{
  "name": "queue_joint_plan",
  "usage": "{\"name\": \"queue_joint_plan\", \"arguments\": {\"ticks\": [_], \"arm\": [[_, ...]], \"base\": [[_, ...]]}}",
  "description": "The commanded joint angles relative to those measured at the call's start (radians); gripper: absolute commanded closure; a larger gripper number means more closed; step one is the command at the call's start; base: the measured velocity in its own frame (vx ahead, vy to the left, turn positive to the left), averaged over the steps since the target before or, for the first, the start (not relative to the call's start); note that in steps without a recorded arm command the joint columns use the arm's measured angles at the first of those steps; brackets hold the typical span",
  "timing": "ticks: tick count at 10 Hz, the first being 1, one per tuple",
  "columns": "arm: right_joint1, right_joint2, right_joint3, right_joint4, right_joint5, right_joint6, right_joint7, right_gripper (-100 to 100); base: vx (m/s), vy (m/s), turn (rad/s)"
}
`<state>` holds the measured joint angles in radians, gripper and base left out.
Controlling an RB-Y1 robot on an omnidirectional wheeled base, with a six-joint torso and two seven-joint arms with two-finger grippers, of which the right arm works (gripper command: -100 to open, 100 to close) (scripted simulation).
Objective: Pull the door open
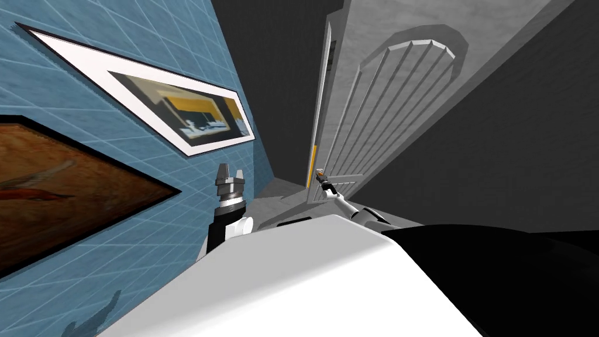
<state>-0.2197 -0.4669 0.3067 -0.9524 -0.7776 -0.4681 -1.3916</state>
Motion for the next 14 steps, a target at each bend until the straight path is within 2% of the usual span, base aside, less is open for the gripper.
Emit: {"name": "queue_joint_plan", "arguments": {"ticks": [1, 8, 9, 10, 11, 14], "arm": [[0.005, -0.013, 0.023, -0.015, 0.003, -0.006, -0.018, 100], [0.028, -0.082, 0.121, -0.073, 0.013, -0.033, -0.097, 100], [0.031, -0.076, 0.111, -0.070, 0.012, -0.027, -0.087, 100], [0.038, -0.096, 0.140, -0.082, 0.016, -0.037, -0.110, 100], [0.039, -0.101, 0.146, -0.085, 0.017, -0.041, -0.116, 100], [0.048, -0.140, 0.192, -0.107, 0.025, -0.064, -0.157, 100]], "base": [[-0.236, -0.084, 0.083], [-0.207, -0.099, 0.089], [-0.085, -0.046, 0.031], [-0.165, -0.065, 0.101], [-0.195, -0.092, 0.104], [-0.199, -0.099, 0.085]]}}
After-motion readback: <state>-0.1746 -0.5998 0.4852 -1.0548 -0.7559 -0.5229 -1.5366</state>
